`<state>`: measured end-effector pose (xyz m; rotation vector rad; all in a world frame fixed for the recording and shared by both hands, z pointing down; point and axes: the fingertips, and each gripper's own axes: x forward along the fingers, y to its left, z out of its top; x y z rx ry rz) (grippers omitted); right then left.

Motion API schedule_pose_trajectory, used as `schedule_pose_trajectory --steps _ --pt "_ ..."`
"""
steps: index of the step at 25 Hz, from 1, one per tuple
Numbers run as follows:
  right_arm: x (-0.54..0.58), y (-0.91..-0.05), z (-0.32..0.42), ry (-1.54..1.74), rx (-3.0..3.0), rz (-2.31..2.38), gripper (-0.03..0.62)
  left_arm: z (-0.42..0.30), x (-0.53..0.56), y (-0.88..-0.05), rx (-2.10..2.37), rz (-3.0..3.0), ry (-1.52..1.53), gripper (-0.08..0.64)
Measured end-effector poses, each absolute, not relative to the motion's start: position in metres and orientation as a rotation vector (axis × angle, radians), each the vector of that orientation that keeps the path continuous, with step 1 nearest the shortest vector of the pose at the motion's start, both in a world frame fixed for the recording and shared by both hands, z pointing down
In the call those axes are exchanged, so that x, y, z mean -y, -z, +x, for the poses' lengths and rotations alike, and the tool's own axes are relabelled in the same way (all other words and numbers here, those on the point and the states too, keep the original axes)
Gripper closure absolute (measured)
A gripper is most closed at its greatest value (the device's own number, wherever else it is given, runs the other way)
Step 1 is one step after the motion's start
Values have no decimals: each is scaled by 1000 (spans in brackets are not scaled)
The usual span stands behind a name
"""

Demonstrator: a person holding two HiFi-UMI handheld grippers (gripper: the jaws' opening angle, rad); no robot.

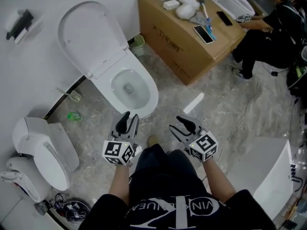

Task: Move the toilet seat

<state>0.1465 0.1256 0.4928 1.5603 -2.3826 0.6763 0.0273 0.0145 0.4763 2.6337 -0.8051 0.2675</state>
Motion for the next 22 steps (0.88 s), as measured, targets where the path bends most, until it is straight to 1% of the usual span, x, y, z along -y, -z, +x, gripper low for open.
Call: schedule_pose_trajectory --steps 11,15,22 --pt "-85 -598 137 -878 2319 1230 383 -26 -16 -567 1037 2325 -316 408" --pt "-64 -638 145 -907 2264 1105 385 -30 -11 -603 1069 2199 -307 394" --pt "-44 -697 148 -936 2211 936 383 -27 -6 -662 1086 2111 -402 380"
